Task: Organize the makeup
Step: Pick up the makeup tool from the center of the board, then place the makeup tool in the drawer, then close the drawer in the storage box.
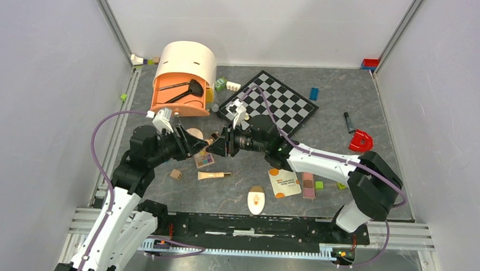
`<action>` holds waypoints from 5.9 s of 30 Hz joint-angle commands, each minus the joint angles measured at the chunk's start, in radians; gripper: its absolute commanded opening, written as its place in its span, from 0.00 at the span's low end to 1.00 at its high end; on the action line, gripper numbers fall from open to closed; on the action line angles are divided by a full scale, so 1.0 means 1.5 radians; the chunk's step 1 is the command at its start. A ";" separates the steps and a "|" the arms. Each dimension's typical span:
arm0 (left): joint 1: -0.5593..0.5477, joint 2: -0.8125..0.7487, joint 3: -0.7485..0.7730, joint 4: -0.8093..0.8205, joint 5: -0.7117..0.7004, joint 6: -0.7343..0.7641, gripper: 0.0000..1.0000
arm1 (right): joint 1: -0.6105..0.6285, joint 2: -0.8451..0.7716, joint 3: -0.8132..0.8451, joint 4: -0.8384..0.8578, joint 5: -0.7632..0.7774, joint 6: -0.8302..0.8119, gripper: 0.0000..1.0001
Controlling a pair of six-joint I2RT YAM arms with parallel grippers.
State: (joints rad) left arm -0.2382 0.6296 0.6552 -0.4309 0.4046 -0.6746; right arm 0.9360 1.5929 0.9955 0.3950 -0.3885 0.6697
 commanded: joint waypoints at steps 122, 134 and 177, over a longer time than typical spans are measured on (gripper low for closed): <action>0.019 -0.003 0.189 -0.218 -0.391 0.144 0.87 | 0.010 -0.474 0.058 -0.432 0.217 0.166 0.98; 0.019 0.000 0.196 -0.229 -0.414 0.150 0.89 | 0.018 -0.412 0.187 -0.470 0.239 0.151 0.98; 0.018 0.212 0.214 -0.083 -0.401 0.148 0.78 | -0.073 -0.688 -0.224 -0.580 0.359 0.101 0.98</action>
State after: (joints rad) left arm -0.2153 0.9131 0.9134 -0.6422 -0.1558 -0.4561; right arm 0.8288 0.6098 0.6842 -0.4561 0.1074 0.8658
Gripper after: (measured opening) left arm 0.785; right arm 0.979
